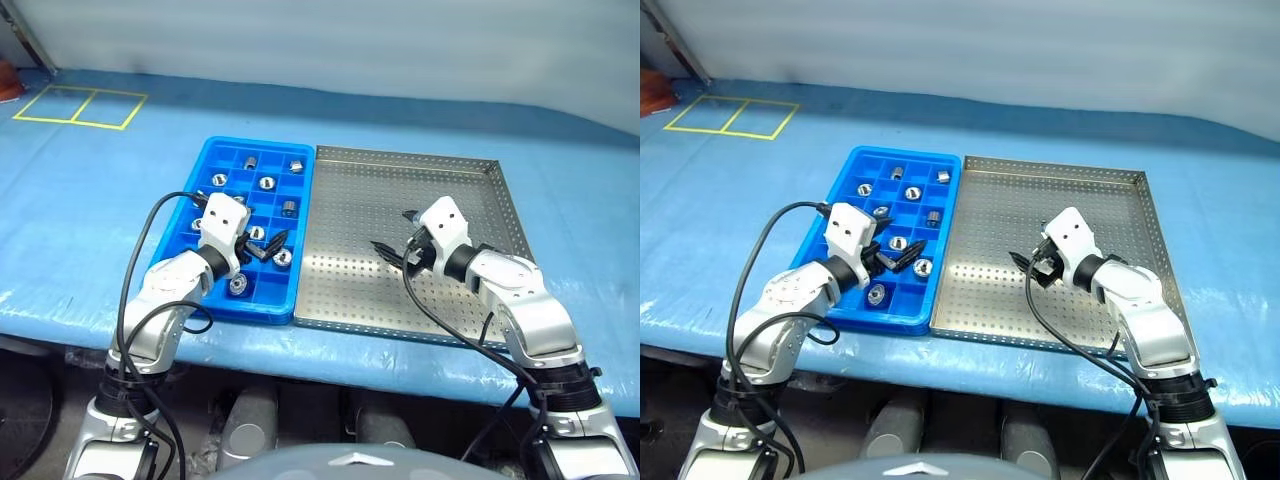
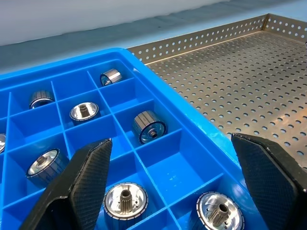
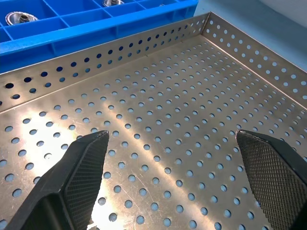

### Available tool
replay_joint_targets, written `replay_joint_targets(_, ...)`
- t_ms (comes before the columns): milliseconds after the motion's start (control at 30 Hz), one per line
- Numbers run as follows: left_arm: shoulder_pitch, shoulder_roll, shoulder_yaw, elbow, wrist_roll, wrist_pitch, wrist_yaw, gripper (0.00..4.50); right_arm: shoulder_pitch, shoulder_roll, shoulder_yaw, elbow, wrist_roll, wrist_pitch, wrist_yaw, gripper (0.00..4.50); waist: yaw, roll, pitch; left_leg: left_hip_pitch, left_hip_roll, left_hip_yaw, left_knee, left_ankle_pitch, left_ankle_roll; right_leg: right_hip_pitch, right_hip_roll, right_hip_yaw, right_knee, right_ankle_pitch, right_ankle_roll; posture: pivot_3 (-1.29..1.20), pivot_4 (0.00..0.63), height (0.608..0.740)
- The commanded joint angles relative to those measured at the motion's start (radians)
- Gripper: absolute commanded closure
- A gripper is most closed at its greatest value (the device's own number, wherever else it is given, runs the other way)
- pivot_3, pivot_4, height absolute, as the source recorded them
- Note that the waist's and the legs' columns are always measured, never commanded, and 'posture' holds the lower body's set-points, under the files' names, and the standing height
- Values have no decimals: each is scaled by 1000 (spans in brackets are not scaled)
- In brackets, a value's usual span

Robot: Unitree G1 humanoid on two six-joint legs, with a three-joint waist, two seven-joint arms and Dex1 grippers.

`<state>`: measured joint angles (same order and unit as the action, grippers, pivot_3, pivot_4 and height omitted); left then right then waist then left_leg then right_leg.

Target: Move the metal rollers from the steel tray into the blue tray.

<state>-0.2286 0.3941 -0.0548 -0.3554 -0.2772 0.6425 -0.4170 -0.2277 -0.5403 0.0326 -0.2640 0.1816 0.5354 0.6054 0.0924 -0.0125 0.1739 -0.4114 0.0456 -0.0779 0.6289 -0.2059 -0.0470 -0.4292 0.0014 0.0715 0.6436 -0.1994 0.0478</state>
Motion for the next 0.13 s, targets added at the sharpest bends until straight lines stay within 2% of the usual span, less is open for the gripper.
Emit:
replay_joint_targets(33, -11, 2, 5, -20, 5, -25, -7, 131, 1, 1, -10, -53, 21, -14, 11, 24, 0, 0, 0, 0, 0, 0, 0, 0, 0, 0, 0, 0, 0, 0, 0, 269, 150, 740)
replay_joint_targets(133, -26, 0, 5, -6, 6, -34, -12, 131, 13, 2, -12, -72, 43, -33, 34, 24, 0, 0, 0, 0, 0, 0, 0, 0, 0, 0, 0, 0, 0, 0, 0, 265, 150, 740)
